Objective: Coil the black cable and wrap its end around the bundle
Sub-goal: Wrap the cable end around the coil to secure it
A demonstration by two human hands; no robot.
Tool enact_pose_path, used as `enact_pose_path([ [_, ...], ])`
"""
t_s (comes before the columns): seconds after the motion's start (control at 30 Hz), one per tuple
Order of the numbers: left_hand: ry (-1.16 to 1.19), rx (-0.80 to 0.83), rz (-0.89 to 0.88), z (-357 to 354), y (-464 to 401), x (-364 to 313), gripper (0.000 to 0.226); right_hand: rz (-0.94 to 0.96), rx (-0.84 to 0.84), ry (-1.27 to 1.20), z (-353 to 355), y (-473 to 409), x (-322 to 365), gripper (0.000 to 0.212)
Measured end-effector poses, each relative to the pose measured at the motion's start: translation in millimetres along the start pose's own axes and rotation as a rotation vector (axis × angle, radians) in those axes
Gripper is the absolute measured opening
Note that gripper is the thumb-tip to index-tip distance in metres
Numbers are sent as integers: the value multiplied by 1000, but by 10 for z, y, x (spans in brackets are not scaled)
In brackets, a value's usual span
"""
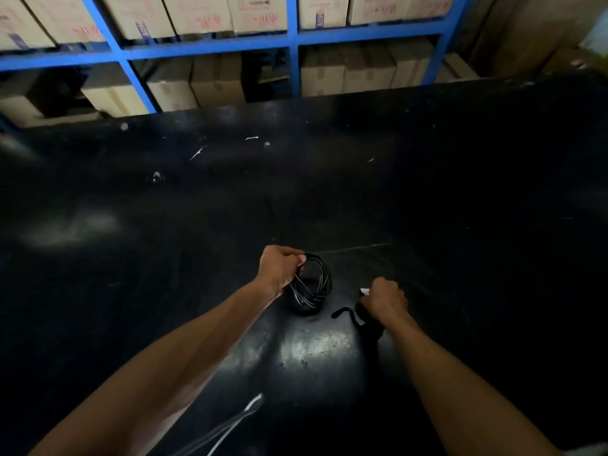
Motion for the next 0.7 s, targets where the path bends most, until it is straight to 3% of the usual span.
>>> enact_pose_path([
  [0.2,49,-57,-33,143,25,-123,9,142,-179,-351,547,39,292,31],
  [0.4,111,-133,-136,253,181,-447,14,347,-101,-680,650,458,912,22],
  [0.7,2,-188,-453,394,644,-1039,20,304,-171,-740,836,838,1156,9],
])
Point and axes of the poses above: each hand's wrist, its own y-axis away from the middle knuckle, its own z-axis out of the back of the hand, x = y × z, the point moved 8 cm from there along -y, towards the middle knuckle
